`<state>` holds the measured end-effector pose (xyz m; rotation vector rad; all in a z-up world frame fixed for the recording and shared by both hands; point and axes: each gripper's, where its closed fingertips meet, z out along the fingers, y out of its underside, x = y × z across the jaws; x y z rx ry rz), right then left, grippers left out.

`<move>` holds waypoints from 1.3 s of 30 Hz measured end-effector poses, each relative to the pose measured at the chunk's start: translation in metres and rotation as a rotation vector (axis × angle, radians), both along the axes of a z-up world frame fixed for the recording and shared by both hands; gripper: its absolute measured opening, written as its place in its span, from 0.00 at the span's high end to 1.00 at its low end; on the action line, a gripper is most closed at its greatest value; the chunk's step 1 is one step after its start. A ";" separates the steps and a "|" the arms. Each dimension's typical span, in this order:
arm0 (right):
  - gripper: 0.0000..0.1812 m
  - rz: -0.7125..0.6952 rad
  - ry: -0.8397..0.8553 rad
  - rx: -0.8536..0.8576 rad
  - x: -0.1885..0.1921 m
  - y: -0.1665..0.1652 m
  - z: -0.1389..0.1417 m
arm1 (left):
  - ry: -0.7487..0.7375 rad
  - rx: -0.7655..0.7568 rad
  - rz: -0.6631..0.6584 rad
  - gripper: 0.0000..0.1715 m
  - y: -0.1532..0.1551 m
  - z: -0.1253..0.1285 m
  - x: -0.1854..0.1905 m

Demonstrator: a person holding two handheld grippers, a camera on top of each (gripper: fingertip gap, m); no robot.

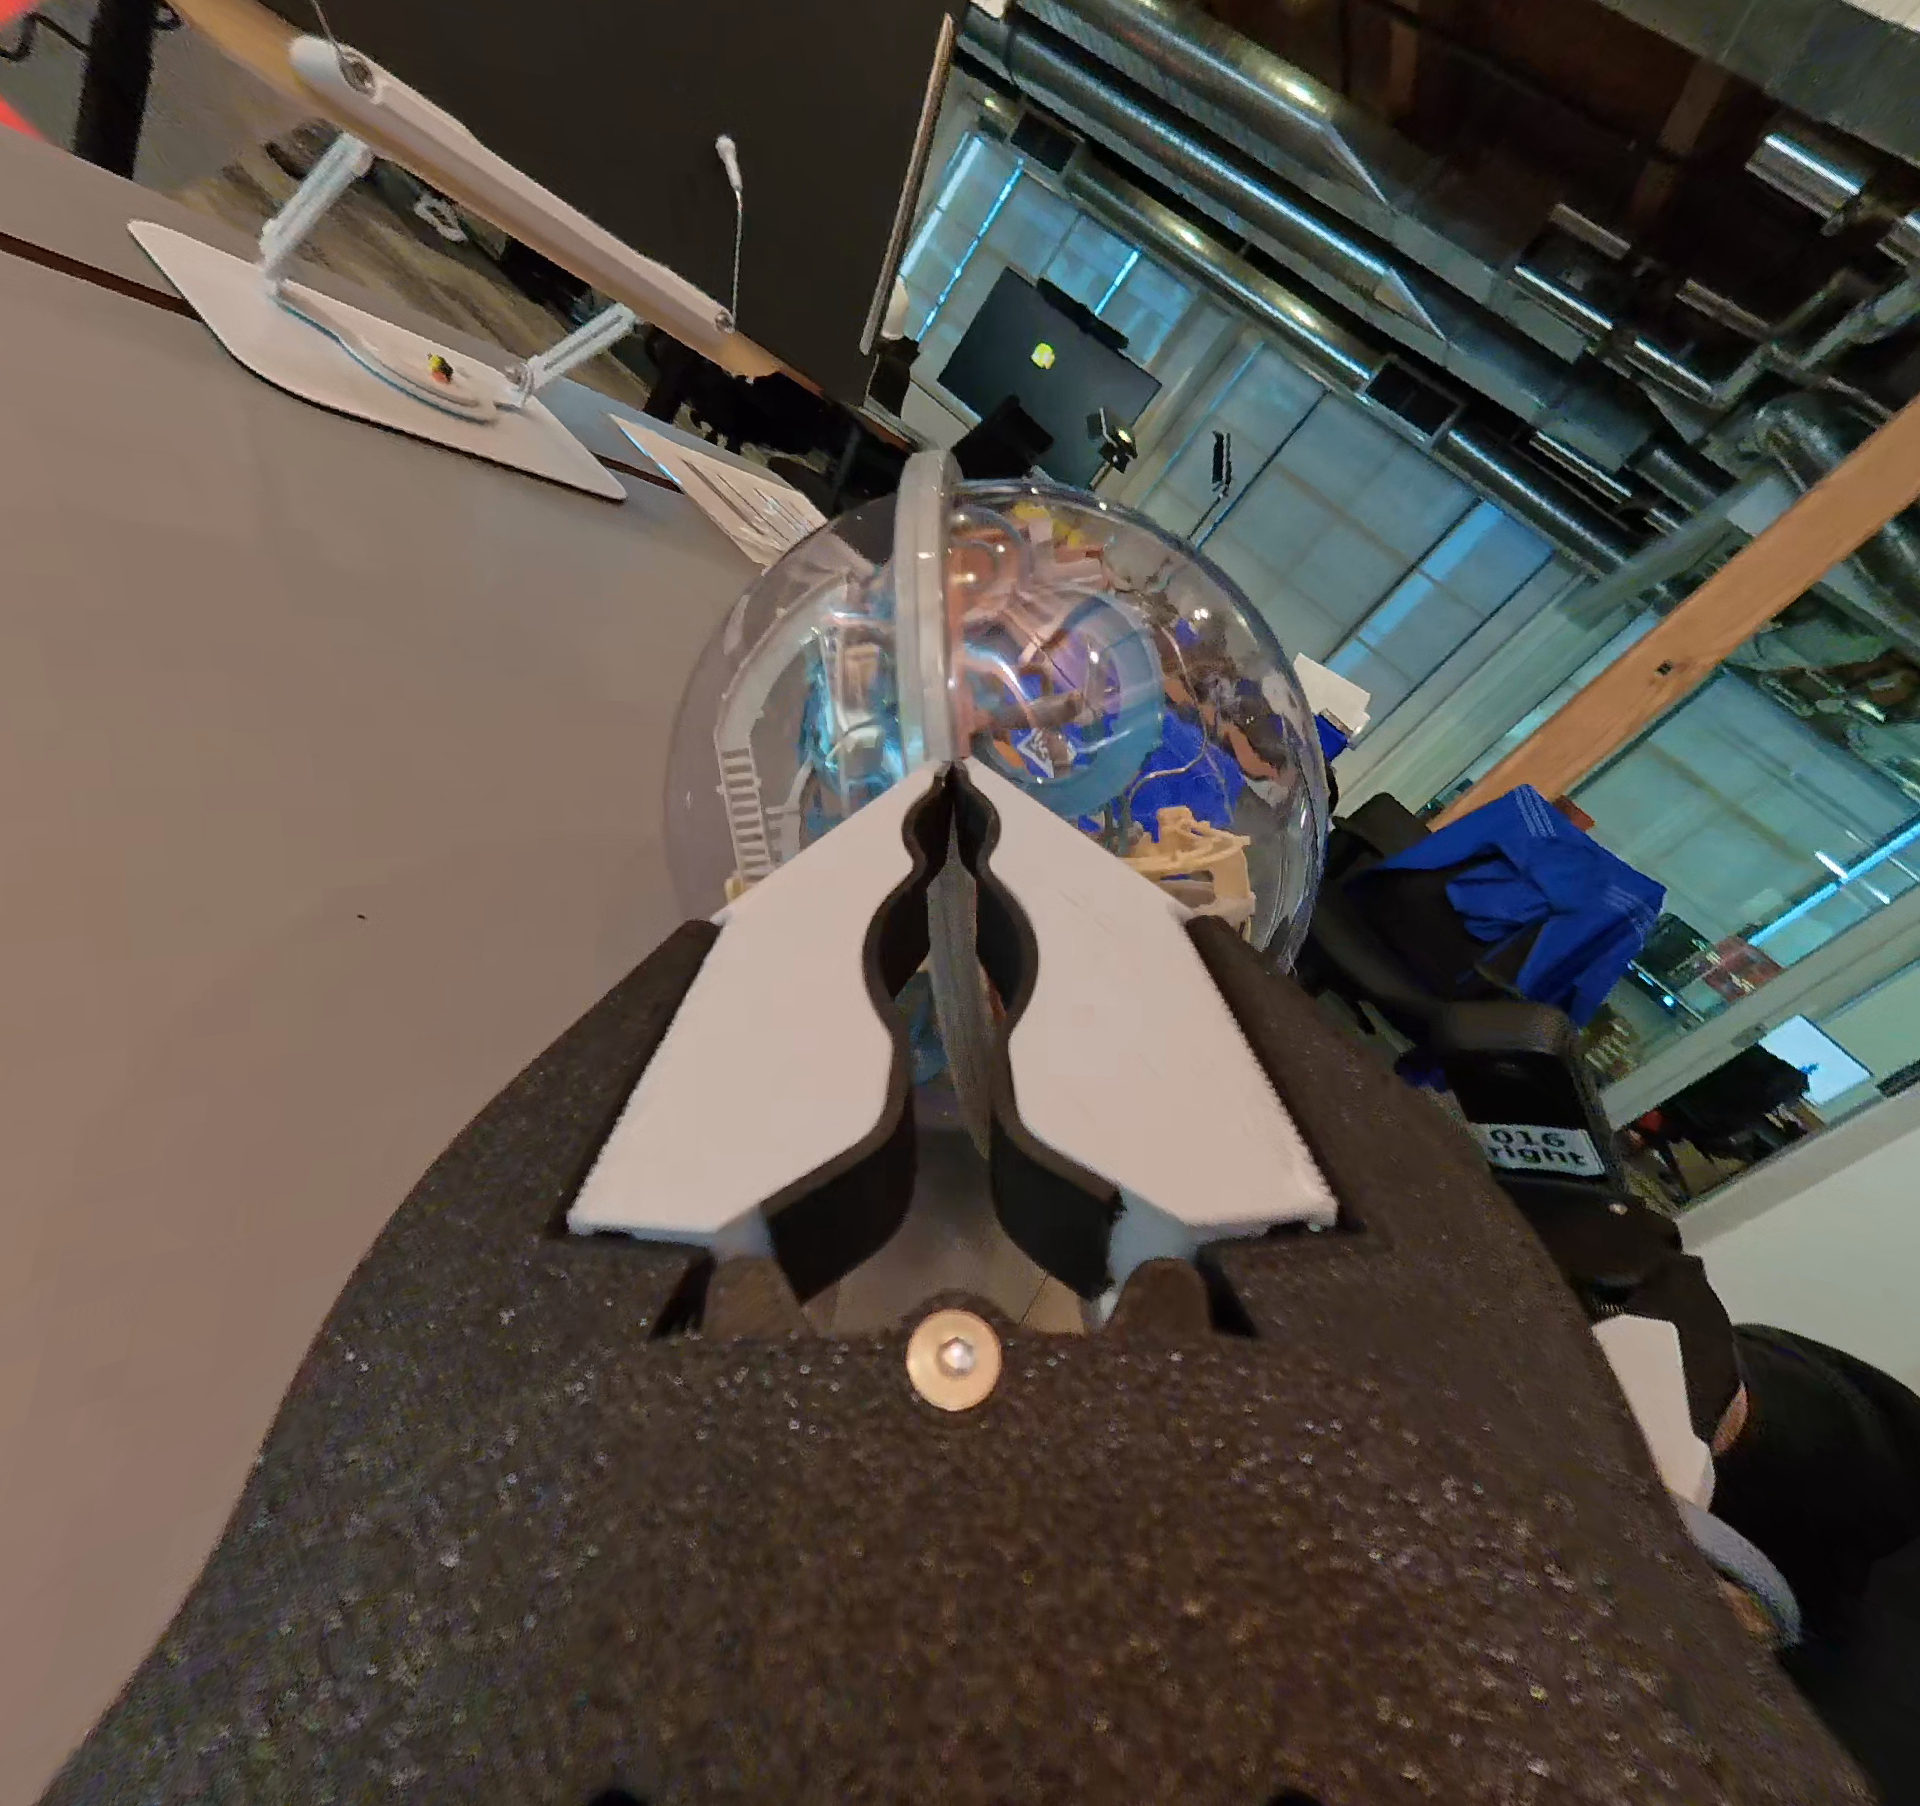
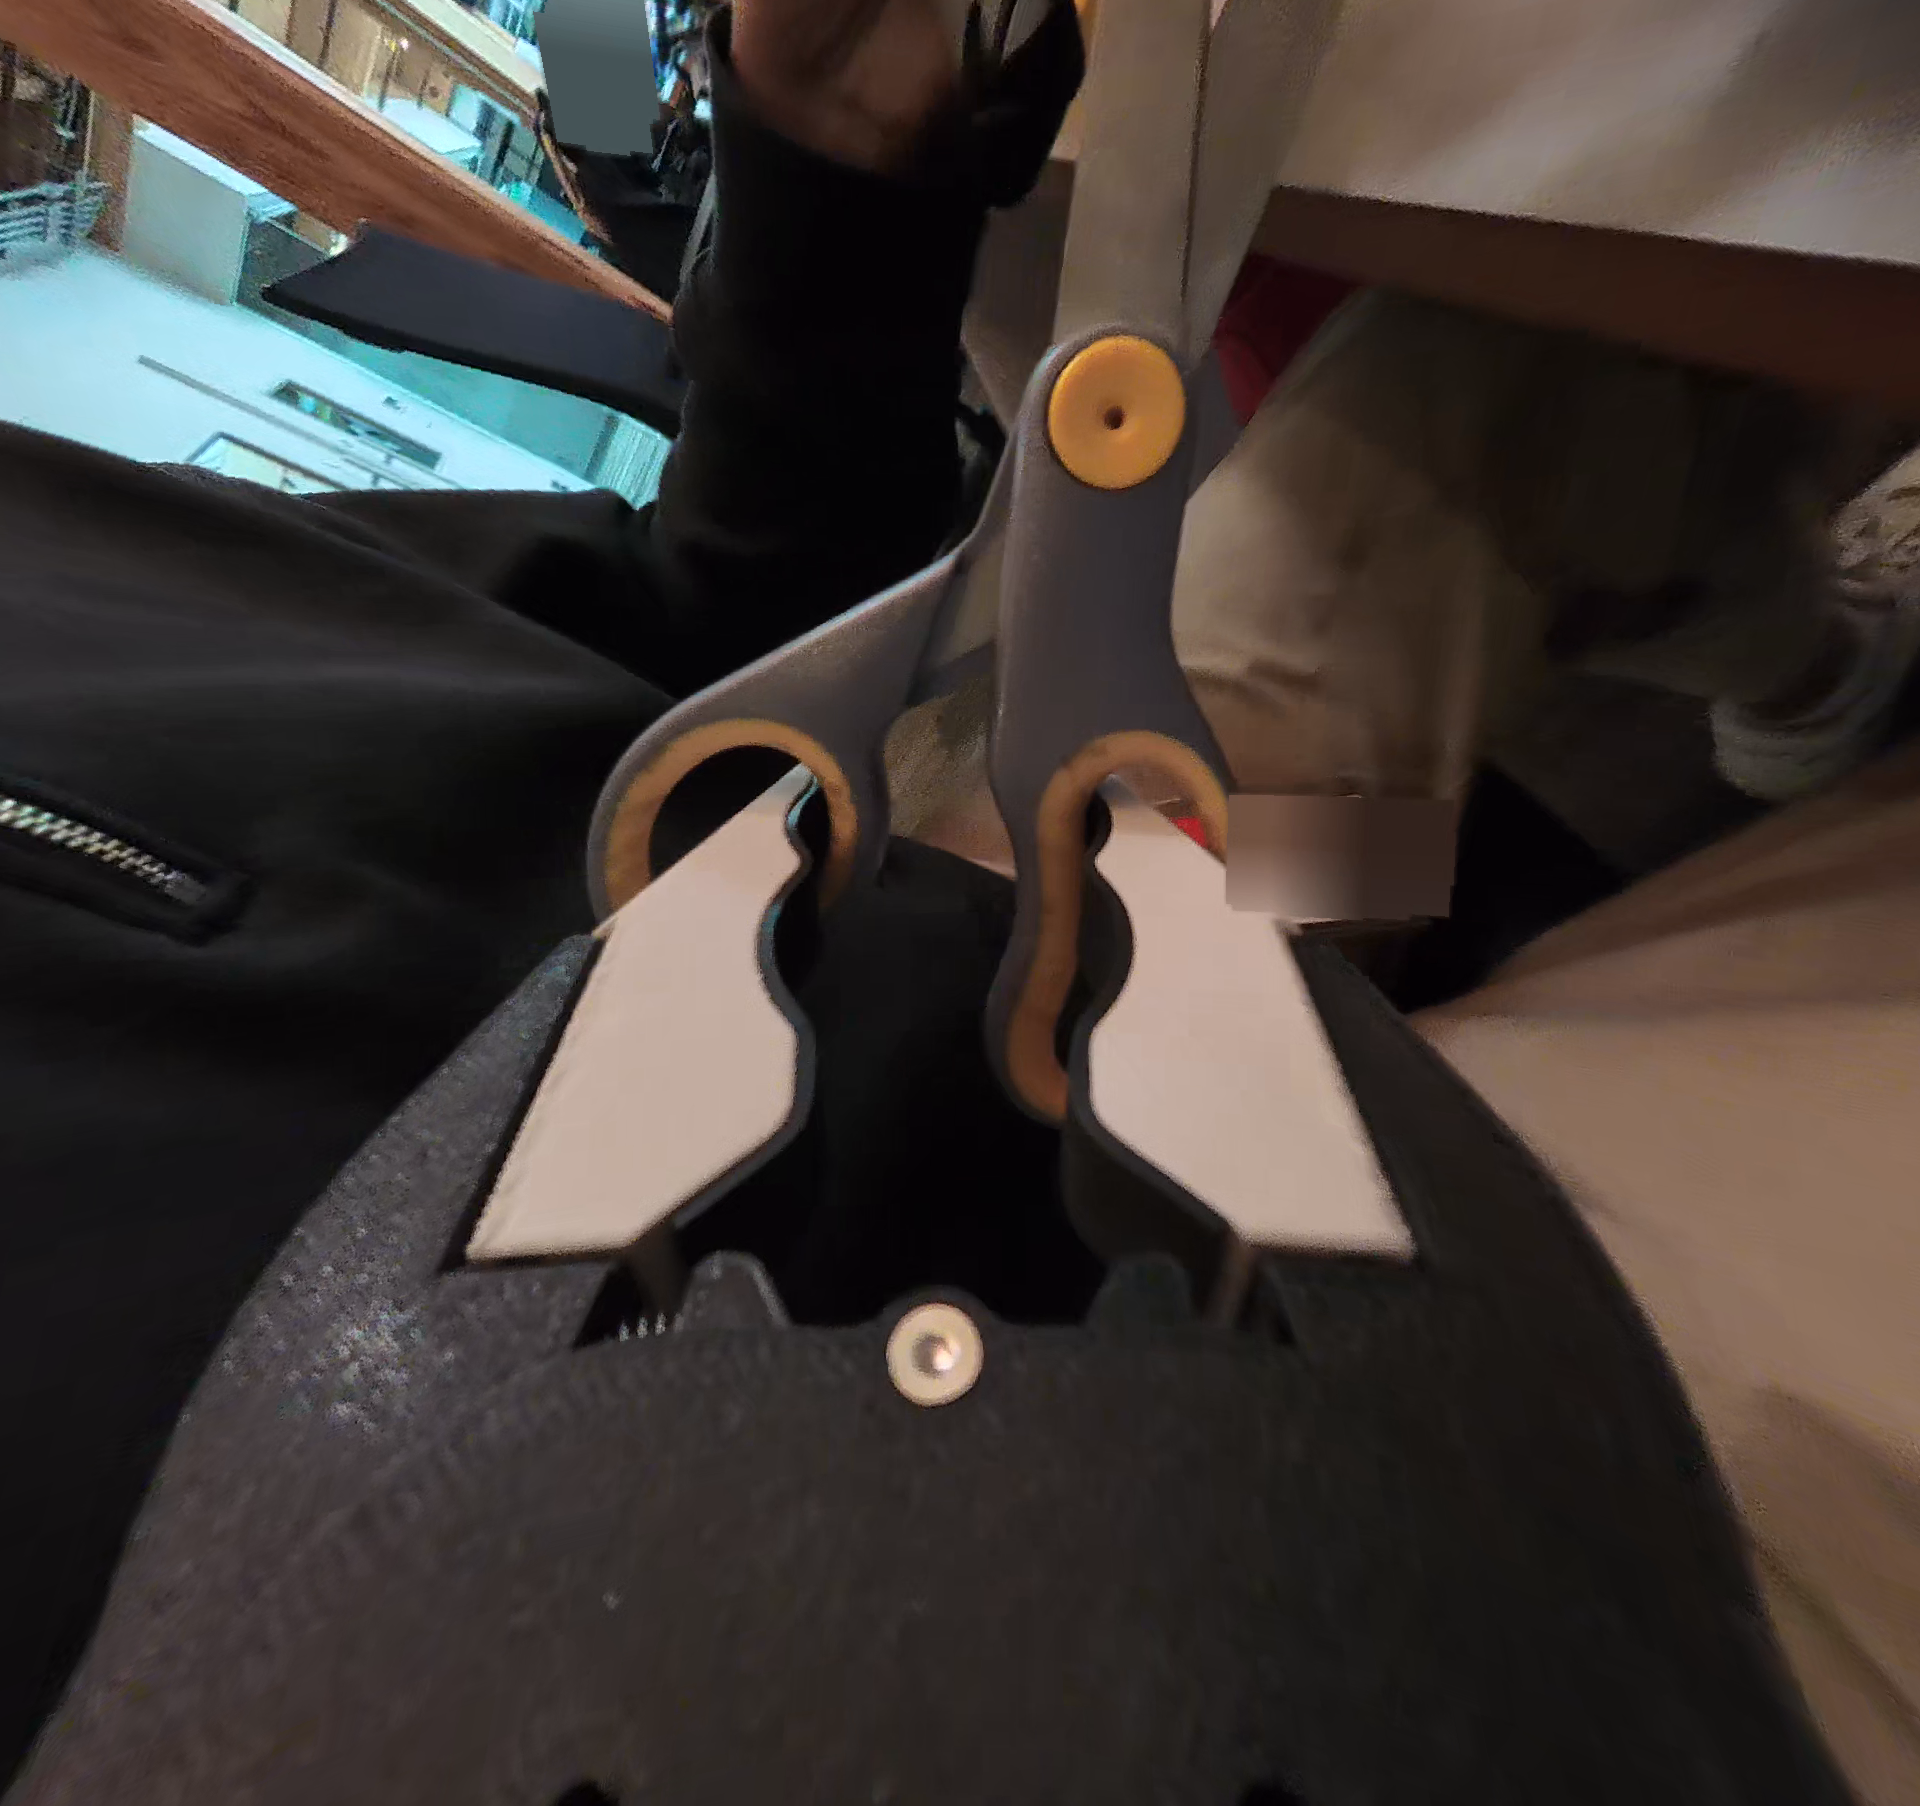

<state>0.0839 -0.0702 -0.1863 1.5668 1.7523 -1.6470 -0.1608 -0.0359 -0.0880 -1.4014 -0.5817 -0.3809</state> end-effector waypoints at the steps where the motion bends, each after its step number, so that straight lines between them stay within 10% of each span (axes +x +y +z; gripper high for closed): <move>1: 0.76 -0.008 0.006 0.001 0.000 0.001 -0.001 | 0.003 -0.004 0.004 1.00 0.000 -0.001 0.000; 39: 0.76 -0.207 0.121 -0.005 -0.033 0.054 0.017 | 0.072 -0.068 0.024 1.00 0.001 -0.011 0.000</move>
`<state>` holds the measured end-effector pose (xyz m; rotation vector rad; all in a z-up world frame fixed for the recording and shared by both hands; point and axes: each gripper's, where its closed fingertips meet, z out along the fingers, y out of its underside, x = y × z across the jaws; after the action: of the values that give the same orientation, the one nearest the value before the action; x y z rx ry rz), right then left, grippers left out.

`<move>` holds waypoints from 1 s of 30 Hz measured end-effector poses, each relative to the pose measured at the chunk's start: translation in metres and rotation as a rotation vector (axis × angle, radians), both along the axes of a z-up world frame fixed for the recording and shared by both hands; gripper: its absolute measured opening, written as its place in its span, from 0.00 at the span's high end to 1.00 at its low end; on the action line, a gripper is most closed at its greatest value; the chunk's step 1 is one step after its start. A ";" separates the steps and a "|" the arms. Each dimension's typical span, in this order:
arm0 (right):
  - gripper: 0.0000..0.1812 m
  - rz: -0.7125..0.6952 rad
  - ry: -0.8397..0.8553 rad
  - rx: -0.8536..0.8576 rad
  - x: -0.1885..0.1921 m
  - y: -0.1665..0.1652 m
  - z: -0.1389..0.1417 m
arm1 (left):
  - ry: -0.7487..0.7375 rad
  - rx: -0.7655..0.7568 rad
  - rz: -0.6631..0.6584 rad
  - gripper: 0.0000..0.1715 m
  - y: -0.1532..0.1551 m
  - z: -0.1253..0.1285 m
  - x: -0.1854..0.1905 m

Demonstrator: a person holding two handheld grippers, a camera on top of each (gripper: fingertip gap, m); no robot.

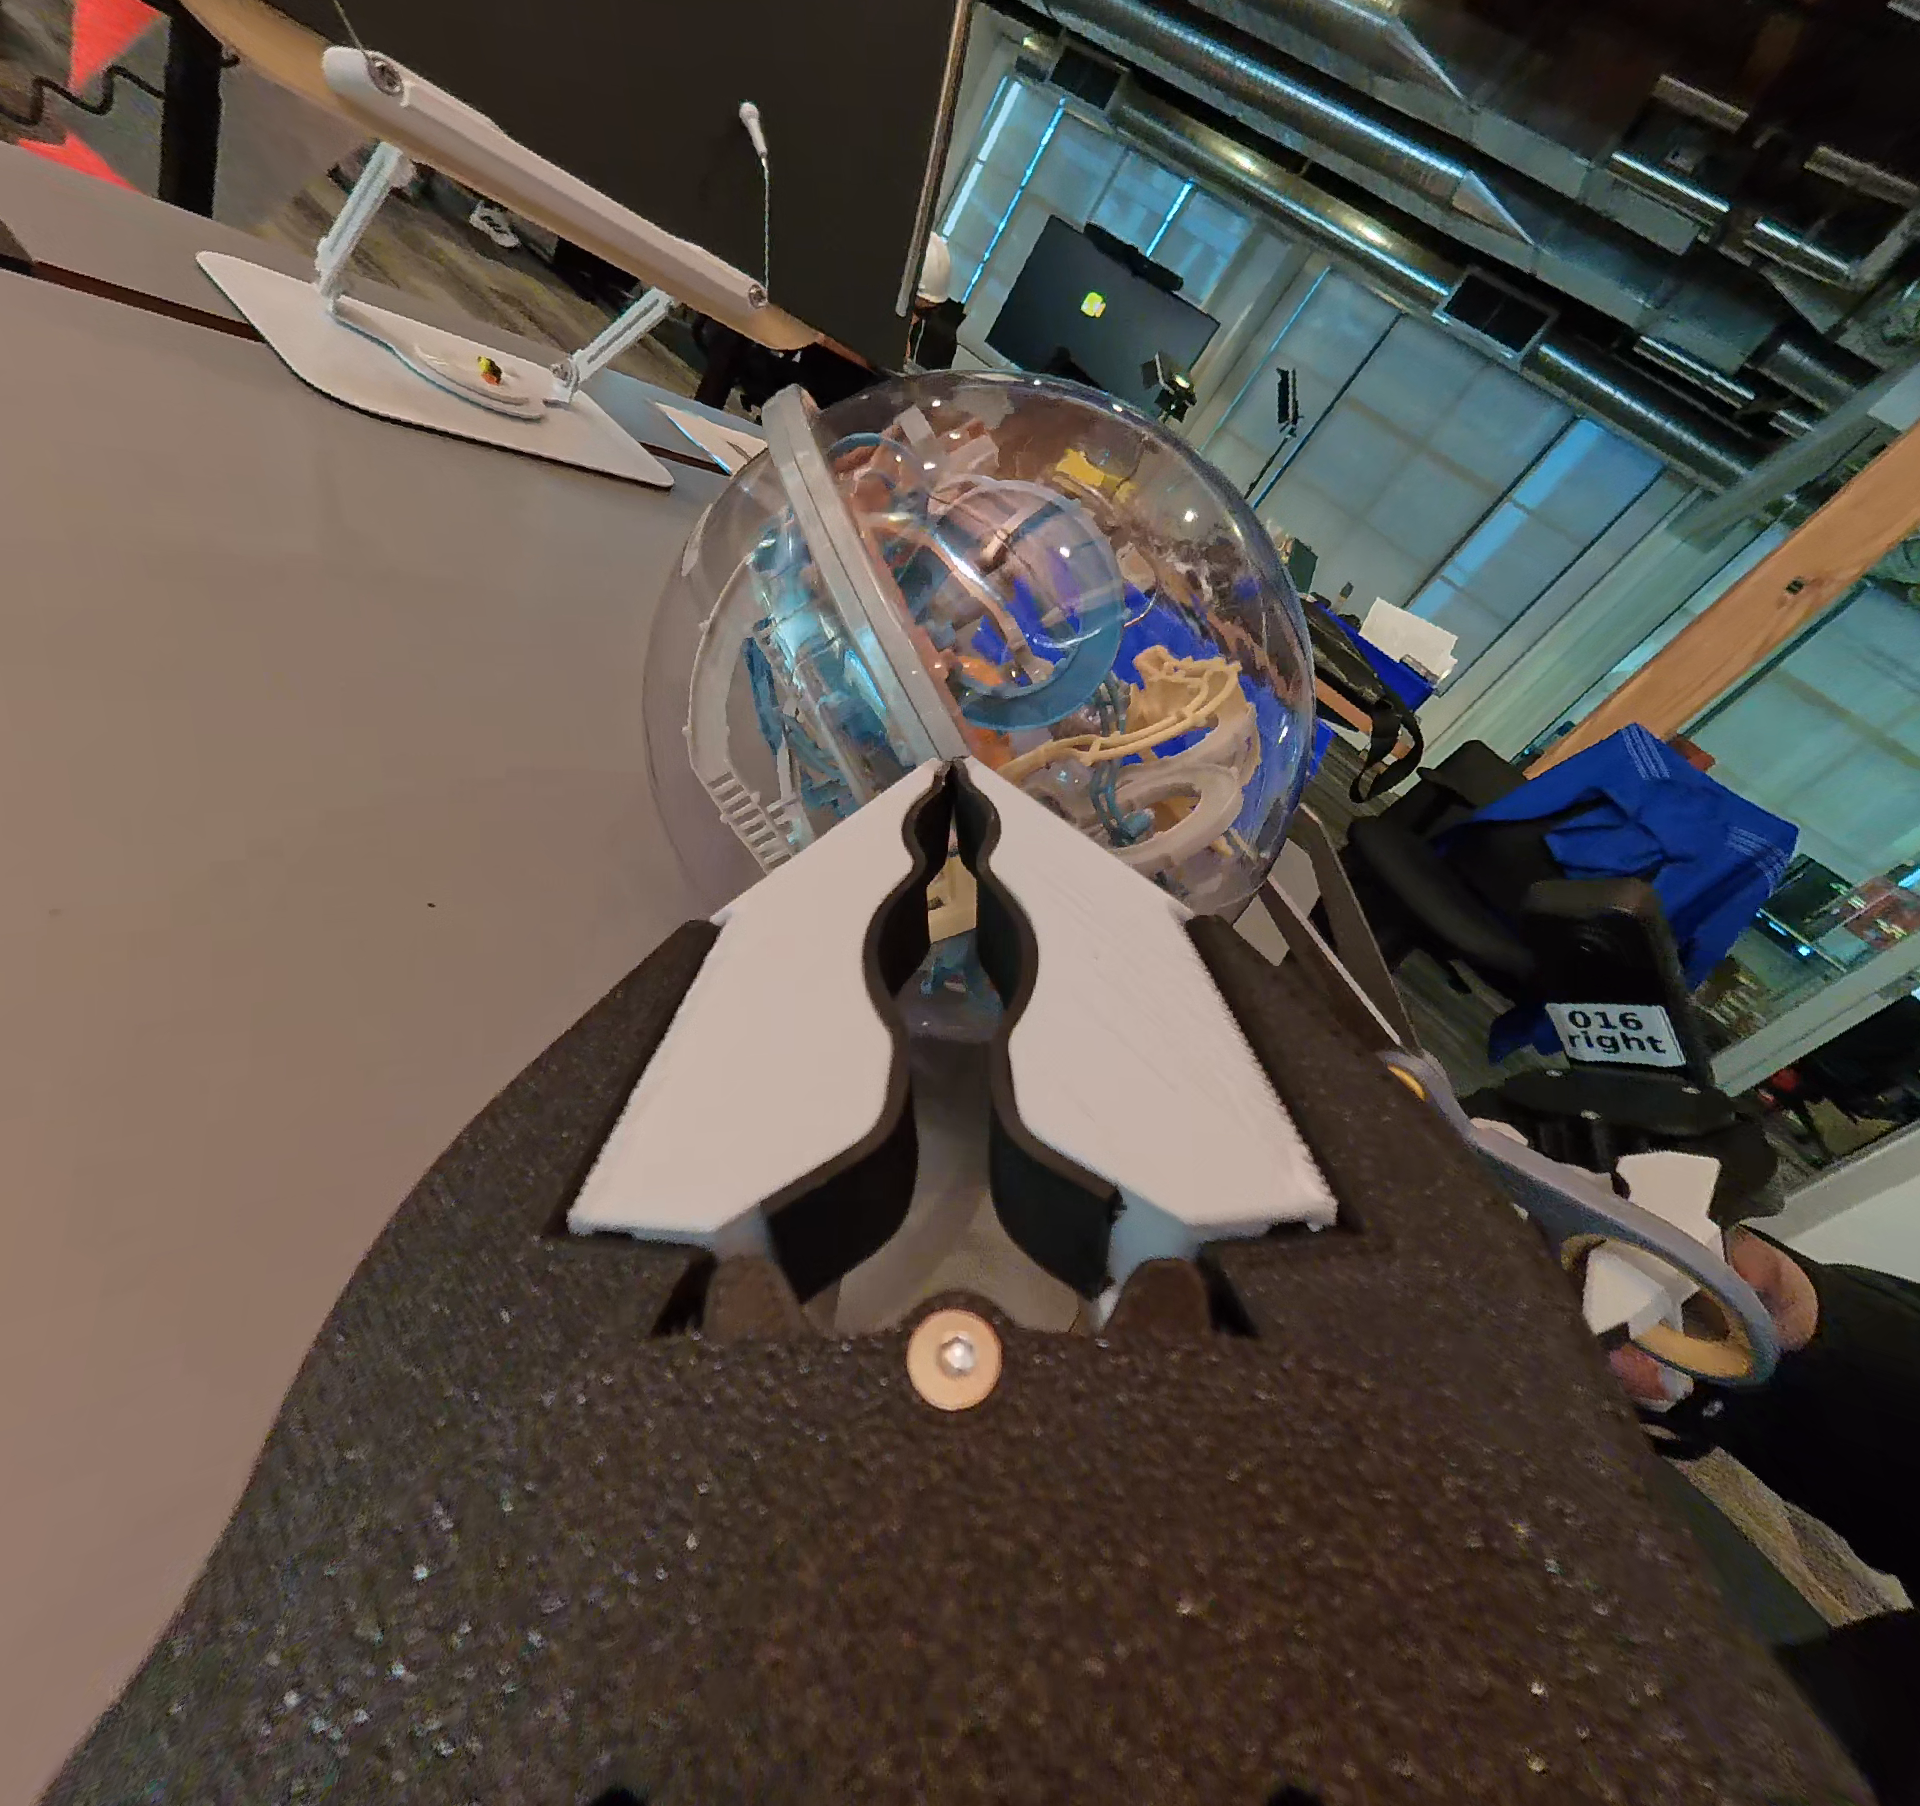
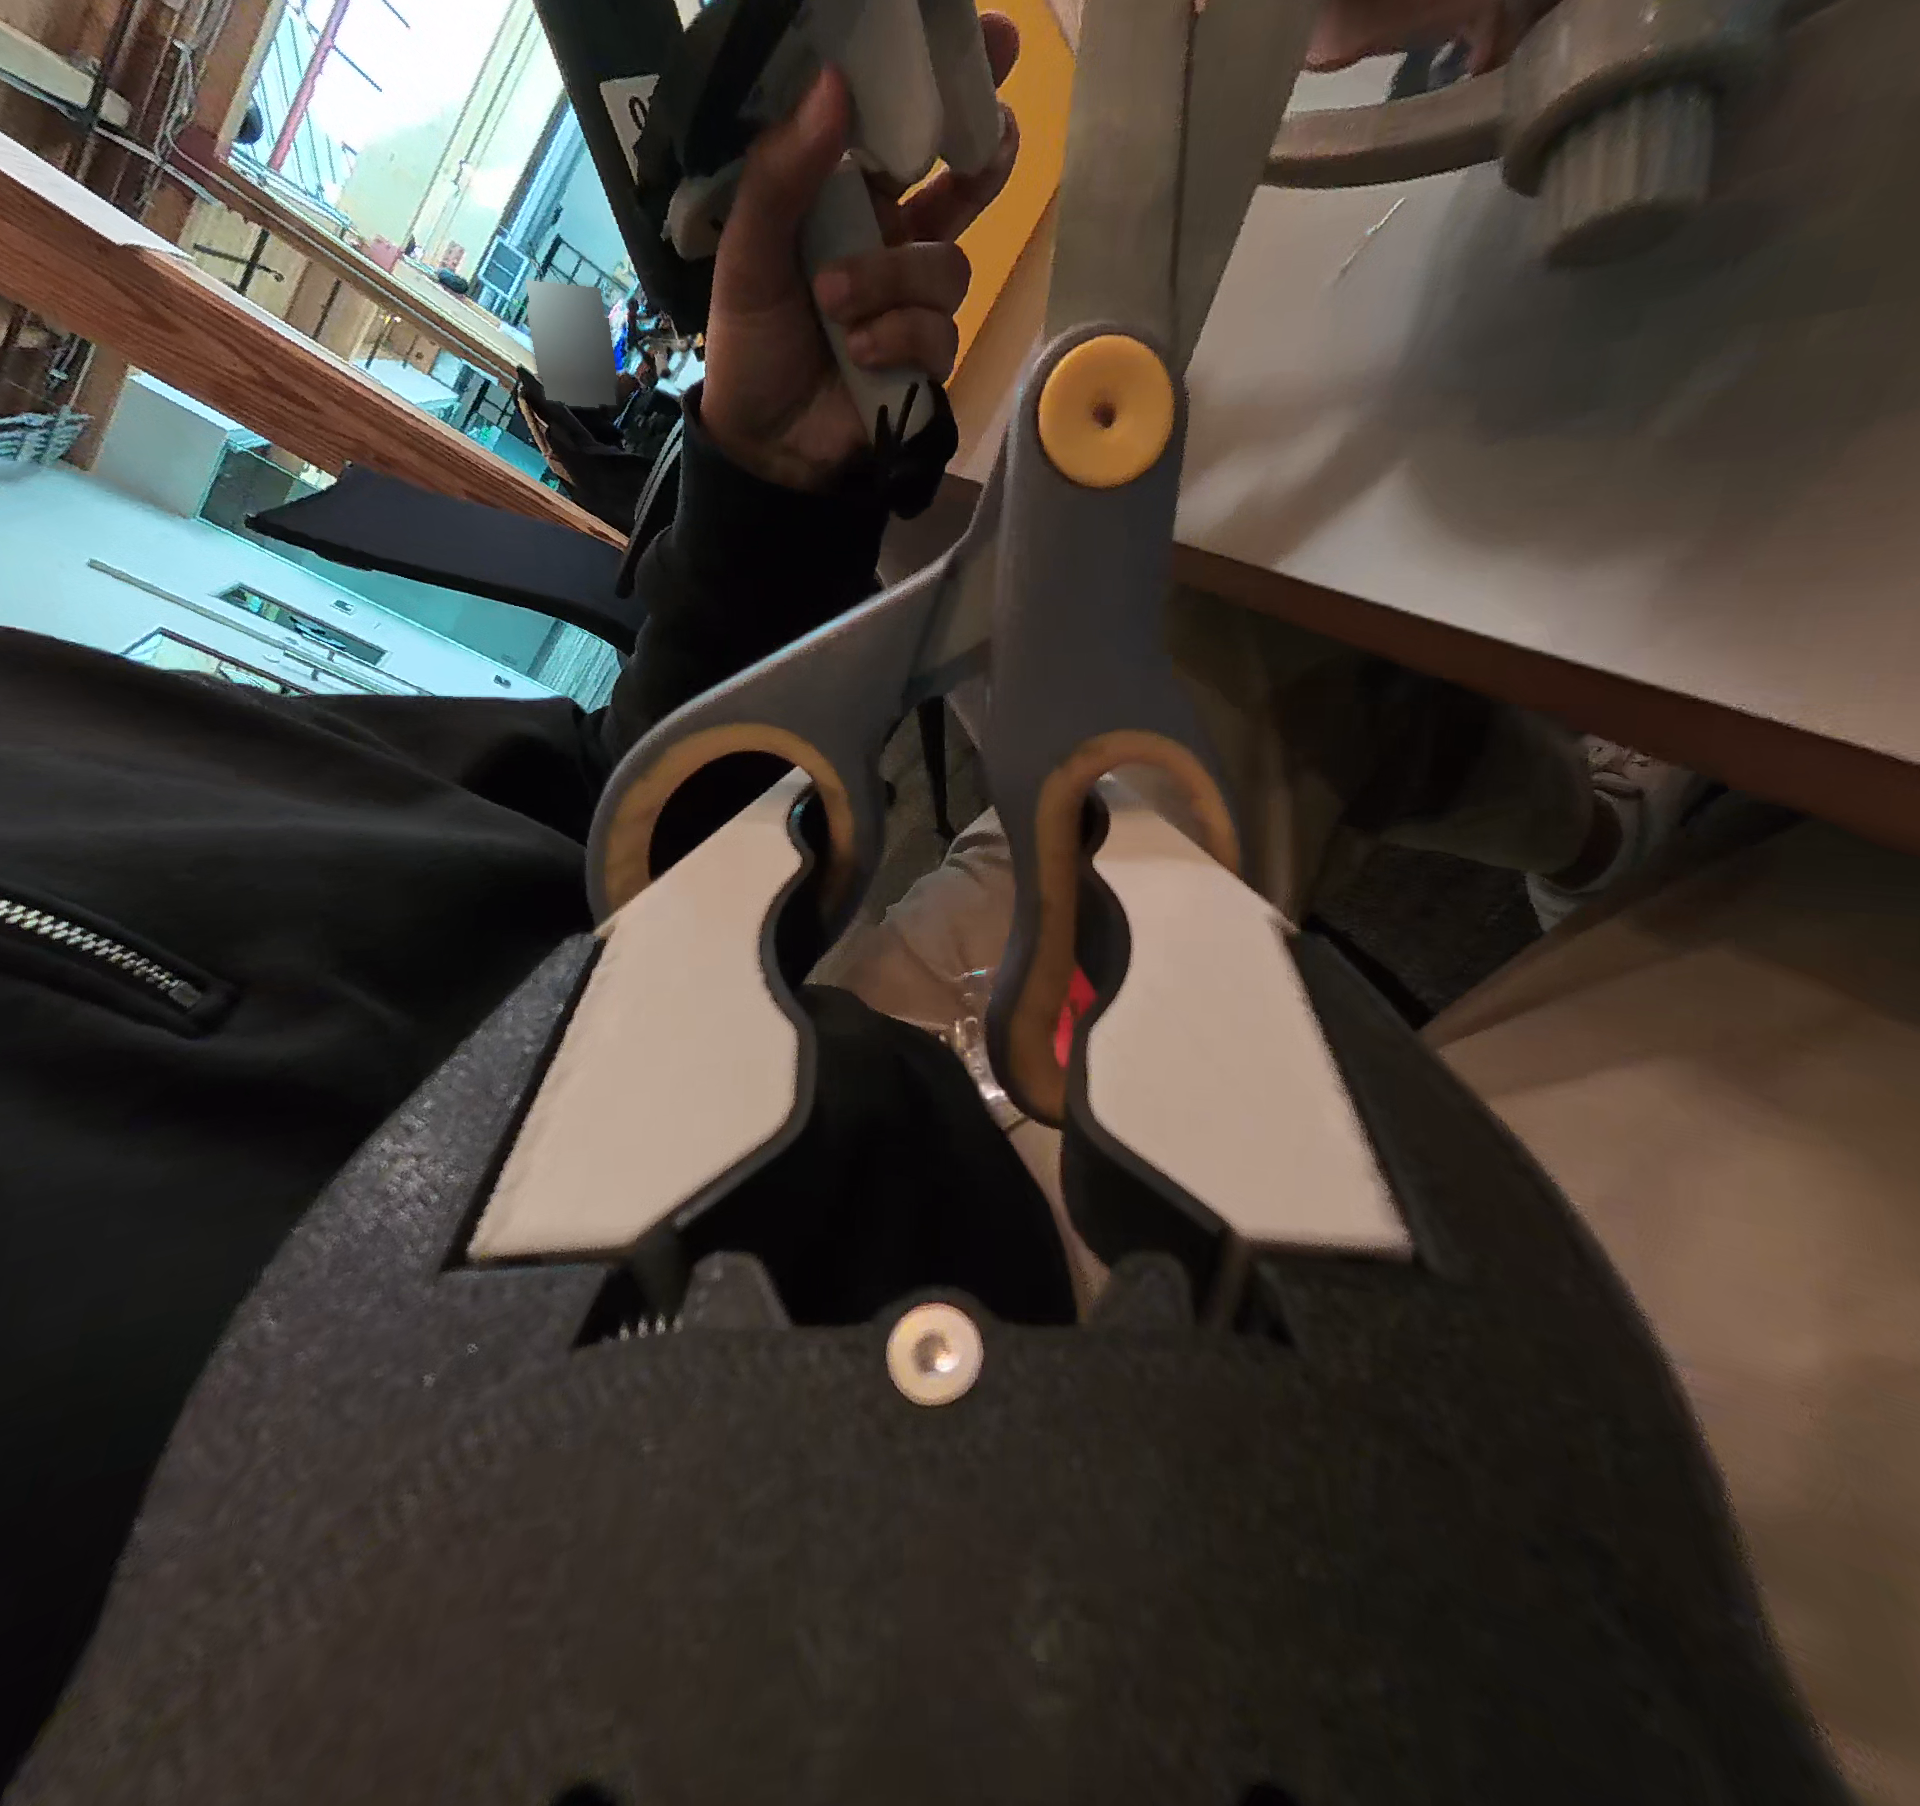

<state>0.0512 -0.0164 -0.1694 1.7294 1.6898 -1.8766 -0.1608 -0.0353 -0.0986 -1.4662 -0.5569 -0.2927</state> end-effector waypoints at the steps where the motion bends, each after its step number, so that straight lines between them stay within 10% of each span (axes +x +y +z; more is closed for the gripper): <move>1: 0.76 0.003 0.005 0.009 -0.001 0.001 0.000 | -0.001 -0.004 -0.001 1.00 0.000 -0.001 -0.001; 18: 0.77 0.051 0.222 0.167 -0.038 0.002 0.019 | 0.096 -0.081 -0.054 0.93 -0.012 -0.001 -0.005; 30: 0.77 0.167 0.280 0.204 -0.052 -0.017 0.023 | 0.906 -0.394 -0.024 0.85 0.010 0.059 0.013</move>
<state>-0.0005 -0.0331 -0.1464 1.3805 2.1196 -2.0059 -0.1478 -0.0257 -0.0392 -1.7889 0.1543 0.4864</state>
